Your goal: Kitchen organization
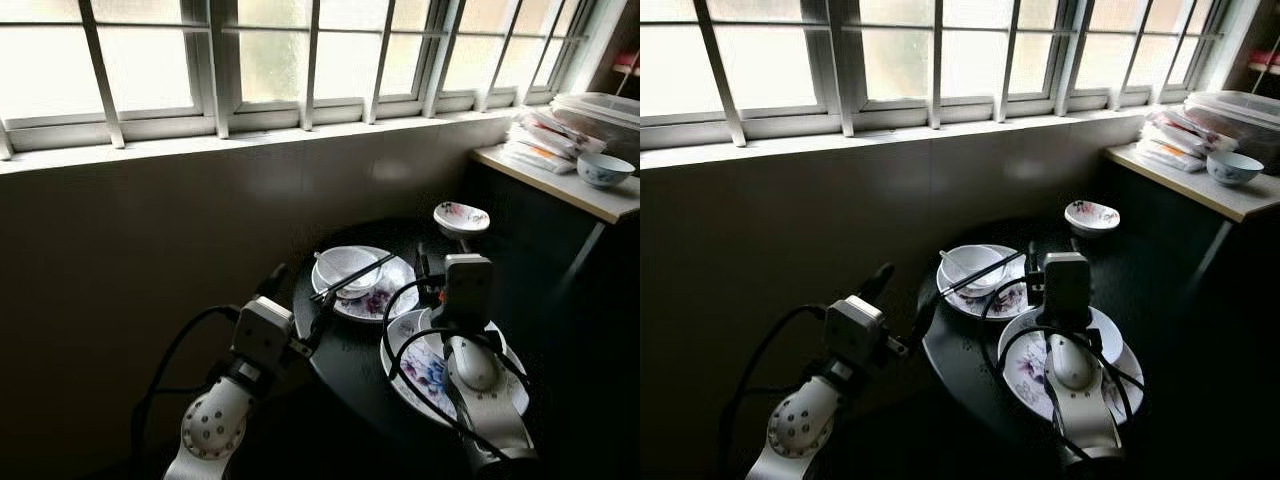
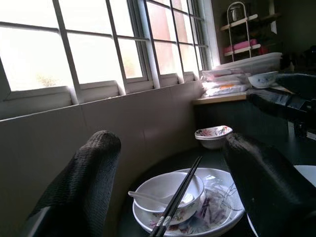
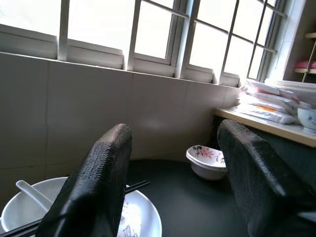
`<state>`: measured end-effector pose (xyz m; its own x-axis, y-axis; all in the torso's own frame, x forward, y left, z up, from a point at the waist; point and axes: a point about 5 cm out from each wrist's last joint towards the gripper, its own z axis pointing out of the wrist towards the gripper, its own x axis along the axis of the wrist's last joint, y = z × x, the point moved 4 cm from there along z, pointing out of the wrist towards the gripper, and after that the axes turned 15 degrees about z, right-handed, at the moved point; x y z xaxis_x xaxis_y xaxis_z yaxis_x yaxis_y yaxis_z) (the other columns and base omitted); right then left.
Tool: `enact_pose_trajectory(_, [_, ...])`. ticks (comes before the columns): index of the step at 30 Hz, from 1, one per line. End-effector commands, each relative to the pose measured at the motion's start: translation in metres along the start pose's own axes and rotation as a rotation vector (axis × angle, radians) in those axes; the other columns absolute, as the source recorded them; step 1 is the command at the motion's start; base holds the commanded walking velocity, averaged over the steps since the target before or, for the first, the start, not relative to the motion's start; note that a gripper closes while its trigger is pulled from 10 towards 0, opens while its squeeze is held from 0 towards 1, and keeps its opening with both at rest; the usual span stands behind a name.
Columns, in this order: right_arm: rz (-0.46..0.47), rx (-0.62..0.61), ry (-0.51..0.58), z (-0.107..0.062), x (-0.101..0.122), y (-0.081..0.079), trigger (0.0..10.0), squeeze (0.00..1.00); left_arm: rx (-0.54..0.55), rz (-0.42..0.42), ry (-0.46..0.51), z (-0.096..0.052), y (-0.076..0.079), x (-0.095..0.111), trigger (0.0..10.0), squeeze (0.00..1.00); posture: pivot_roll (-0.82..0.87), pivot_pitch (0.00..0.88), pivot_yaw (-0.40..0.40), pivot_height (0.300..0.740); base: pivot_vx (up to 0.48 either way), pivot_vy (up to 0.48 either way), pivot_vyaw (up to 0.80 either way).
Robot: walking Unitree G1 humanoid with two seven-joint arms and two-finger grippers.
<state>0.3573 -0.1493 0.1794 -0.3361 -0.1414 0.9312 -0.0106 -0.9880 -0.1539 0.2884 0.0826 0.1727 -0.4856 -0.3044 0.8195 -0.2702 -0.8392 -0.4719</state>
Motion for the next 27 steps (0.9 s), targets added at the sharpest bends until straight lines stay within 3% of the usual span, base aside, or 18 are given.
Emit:
enact_pose_trajectory(1, [0.033,-0.002,-0.015,0.003,-0.001,-0.005,10.0,0.0,0.003,0.016,0.004,0.0,-0.003,0.001,10.0,0.0,0.05,0.0,-0.07,0.74,0.0,0.0,-0.8])
enact_pose_trajectory(8, [0.073,-0.111,-0.23,0.004,-0.037,0.018,10.0,0.0,0.008,0.022,-0.01,0.001,-0.004,-0.003,10.0,0.0,0.04,0.0,-0.072,0.74,0.0,0.0,0.0])
enact_pose_trajectory(13, [0.066,-0.16,-0.285,0.004,-0.047,0.029,10.0,0.0,0.007,0.023,-0.012,0.001,-0.003,-0.003,10.0,0.0,0.05,0.0,-0.074,0.74,0.0,0.0,0.0])
enact_pose_trajectory(19, [-0.047,-0.227,-0.412,0.009,-0.061,0.062,10.0,0.0,0.011,0.031,-0.029,-0.001,-0.004,-0.007,10.0,0.0,0.05,0.0,-0.08,0.74,0.0,0.0,0.0])
enact_pose_trajectory(27, [-0.034,-0.266,-0.547,0.008,-0.076,0.08,10.0,0.0,0.014,0.034,-0.037,0.0,-0.003,-0.009,10.0,0.0,0.05,0.0,-0.083,0.74,0.0,0.0,0.0])
